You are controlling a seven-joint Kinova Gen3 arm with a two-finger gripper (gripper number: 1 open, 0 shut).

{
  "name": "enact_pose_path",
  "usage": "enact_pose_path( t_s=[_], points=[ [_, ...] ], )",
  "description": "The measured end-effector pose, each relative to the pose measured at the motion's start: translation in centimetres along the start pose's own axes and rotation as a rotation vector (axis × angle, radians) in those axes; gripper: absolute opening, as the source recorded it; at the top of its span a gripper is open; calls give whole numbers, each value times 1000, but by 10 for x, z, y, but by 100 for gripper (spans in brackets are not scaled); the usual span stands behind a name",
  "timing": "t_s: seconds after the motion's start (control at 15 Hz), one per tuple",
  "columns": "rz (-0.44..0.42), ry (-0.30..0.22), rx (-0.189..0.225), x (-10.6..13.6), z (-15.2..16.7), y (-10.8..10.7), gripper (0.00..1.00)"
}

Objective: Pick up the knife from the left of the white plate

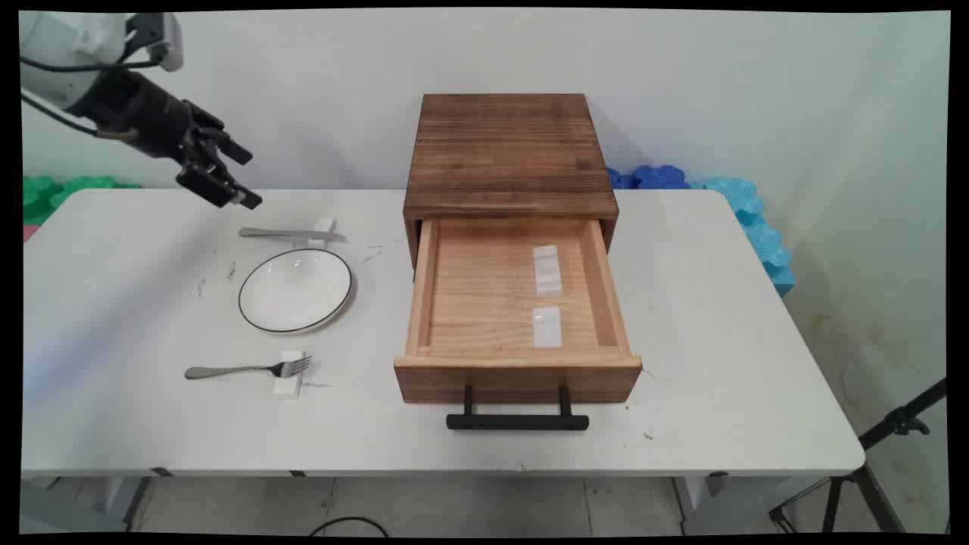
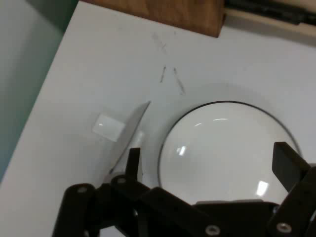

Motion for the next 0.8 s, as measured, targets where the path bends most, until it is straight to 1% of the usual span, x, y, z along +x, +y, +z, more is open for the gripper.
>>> enact_pose_path(
  t_s=[0.4, 0.8],
  points=[
    [79, -42, 17, 4, 33, -46, 100],
    [170, -100, 22, -7, 69, -92, 100]
  ],
)
